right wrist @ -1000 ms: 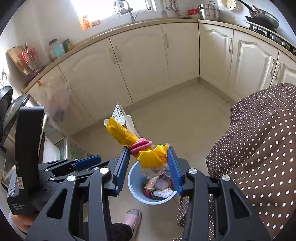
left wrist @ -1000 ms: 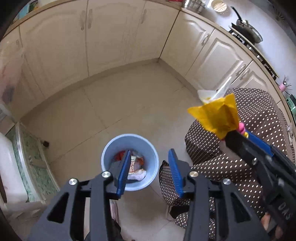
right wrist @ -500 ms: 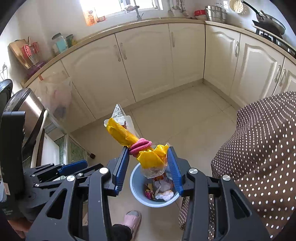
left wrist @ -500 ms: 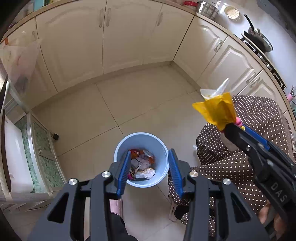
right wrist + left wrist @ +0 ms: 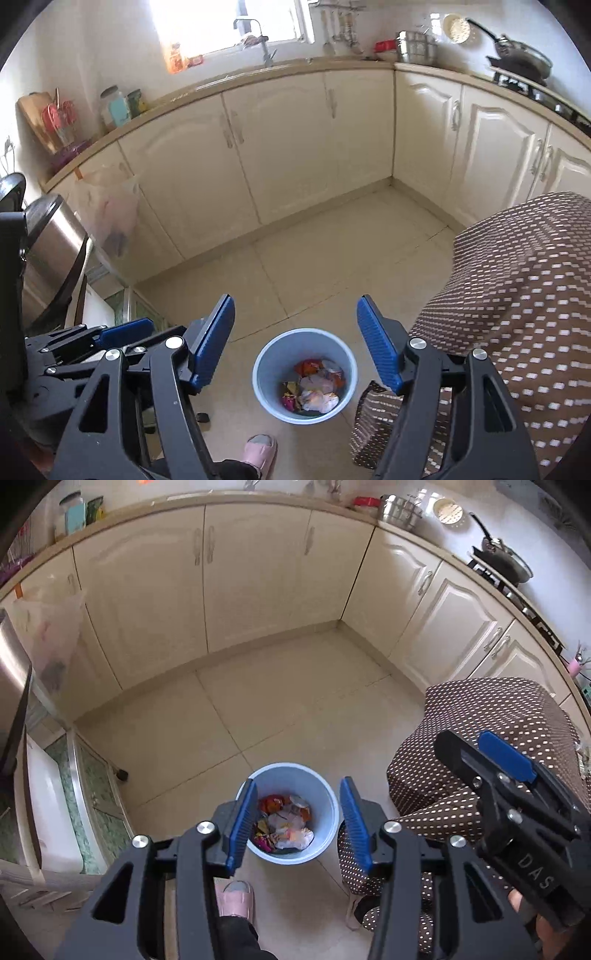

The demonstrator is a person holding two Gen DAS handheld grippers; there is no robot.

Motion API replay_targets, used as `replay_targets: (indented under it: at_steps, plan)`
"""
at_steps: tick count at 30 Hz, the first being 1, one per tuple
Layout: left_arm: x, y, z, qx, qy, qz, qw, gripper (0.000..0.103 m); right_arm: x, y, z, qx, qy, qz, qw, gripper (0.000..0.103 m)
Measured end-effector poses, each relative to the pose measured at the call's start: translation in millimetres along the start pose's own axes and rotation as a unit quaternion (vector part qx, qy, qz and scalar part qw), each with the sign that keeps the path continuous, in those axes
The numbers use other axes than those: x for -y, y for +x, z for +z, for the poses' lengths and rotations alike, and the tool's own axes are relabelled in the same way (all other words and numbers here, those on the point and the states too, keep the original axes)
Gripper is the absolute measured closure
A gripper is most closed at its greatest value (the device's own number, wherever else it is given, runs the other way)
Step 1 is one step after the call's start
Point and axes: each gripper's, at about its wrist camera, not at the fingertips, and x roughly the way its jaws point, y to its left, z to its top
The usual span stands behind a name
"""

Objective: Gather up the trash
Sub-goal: 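Move both tools back over the table toward the last trash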

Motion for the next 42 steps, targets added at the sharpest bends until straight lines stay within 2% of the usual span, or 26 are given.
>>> replay_targets:
  at_steps: [9, 13, 15, 19, 26, 28, 34, 38, 42]
  plan:
    - [67.1, -68.5, 2.4, 0.070, 0.049, -0.007, 0.9963, 0.050, 36.2, -84.9, 6.0, 0.065, 0.017, -0.032, 0.997, 0.033]
    - [110.2, -99.7, 2.8, 0.102, 0.080, -0.017, 0.9915, 0.048, 64.5, -140.1, 4.9, 0.113, 0.024, -0.055, 0.992, 0.030]
    - [135.7, -114.0, 0.9, 0.116, 0.095, -0.024, 0.9884, 0.043, 82.6, -165.0, 3.1, 0.131, 0.032, -0.069, 0.988, 0.029]
    - [196.0, -131.7, -5.1, 0.131, 0.138, -0.046, 0.9807, 0.040, 124.5, -203.8, -6.7, 0.155, 0.056, -0.094, 0.982, 0.024]
    - [312.8, -128.8, -25.3, 0.108, 0.214, -0.109, 0.9647, 0.038, 219.9, -260.5, -44.6, 0.160, 0.123, -0.164, 0.966, 0.019]
    - [352.9, -118.9, -34.7, 0.086, 0.239, -0.140, 0.9571, 0.037, 246.6, -272.2, -57.6, 0.156, 0.143, -0.184, 0.960, 0.019]
    - [447.5, -90.0, -61.5, 0.049, 0.306, -0.184, 0.9326, 0.037, 329.7, -302.1, -95.8, 0.135, 0.216, -0.237, 0.938, 0.019]
    - [496.1, -69.3, -65.5, 0.040, 0.331, -0.192, 0.9229, 0.037, 364.2, -307.6, -106.6, 0.126, 0.236, -0.258, 0.928, 0.019]
    - [530.8, -39.2, -59.6, 0.025, 0.341, -0.187, 0.9211, 0.037, 390.1, -299.3, -106.9, 0.113, 0.243, -0.269, 0.925, 0.019]
